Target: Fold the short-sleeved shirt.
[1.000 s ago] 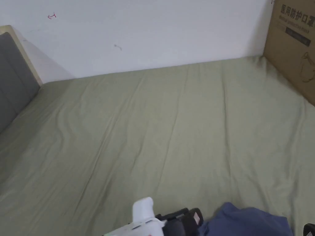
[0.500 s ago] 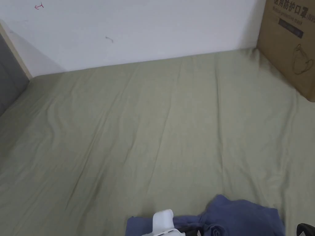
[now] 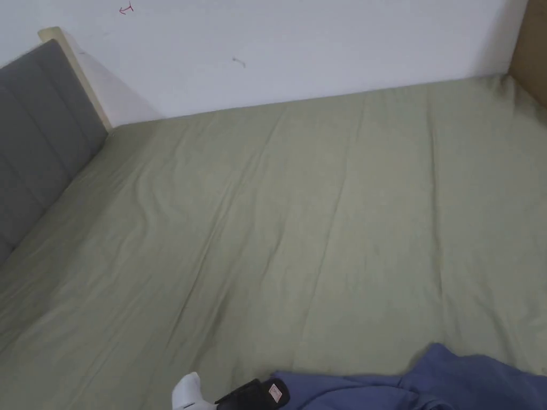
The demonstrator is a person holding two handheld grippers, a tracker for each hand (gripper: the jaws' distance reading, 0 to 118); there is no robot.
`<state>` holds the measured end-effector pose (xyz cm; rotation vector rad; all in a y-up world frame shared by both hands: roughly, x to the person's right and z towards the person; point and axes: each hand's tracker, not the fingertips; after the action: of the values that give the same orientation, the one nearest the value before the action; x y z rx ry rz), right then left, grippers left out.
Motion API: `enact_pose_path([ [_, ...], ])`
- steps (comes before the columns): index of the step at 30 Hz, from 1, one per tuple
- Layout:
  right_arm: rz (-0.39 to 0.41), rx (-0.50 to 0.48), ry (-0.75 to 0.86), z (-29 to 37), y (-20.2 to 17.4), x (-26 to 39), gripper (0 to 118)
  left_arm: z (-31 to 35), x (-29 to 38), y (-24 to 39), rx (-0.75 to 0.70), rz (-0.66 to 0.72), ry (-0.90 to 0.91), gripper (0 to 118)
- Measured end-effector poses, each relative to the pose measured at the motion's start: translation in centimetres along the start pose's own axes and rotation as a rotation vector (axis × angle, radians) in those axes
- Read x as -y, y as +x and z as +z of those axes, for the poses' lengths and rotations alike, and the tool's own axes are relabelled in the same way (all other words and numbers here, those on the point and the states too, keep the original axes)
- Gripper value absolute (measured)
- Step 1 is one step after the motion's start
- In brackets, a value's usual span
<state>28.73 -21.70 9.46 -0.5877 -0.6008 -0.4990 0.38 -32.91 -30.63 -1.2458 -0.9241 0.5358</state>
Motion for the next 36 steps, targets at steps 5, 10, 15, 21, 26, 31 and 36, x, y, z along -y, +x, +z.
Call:
enact_pose_path([
  [5, 0.024, 0.007, 0.002, 0.4, -0.6, -0.3, 0, -1.5, 0.9, 0.4, 0.133, 0.067, 0.026, 46],
  [10, 0.017, 0.003, -0.005, 0.2, -0.7, -0.5, 0, -1.9, 1.9, -1.0, 0.160, 0.192, 0.032, 19],
  [15, 0.040, 0.001, 0.004, 0.5, -0.9, -0.9, 0, 4.1, 0.3, 0.4, 0.147, 0.129, 0.150, 16],
  [21, 0.050, -0.013, 0.018, 0.0, -1.0, -1.3, 0, 11.8, -2.9, 6.6, -0.097, -0.252, 0.250, 16],
  [26, 0.045, -0.026, 0.031, 0.3, -1.6, -1.4, 0, 6.0, -0.6, 12.7, -0.040, -0.348, 0.125, 16],
  [31, 0.026, -0.029, 0.043, 1.1, -1.6, -1.2, 0, -3.6, 3.1, 16.7, 0.007, -0.482, -0.036, 16],
  [36, 0.005, -0.002, 0.028, 1.2, -0.5, -0.5, 0, -8.7, 4.3, 17.9, -0.017, -0.458, -0.111, 55],
])
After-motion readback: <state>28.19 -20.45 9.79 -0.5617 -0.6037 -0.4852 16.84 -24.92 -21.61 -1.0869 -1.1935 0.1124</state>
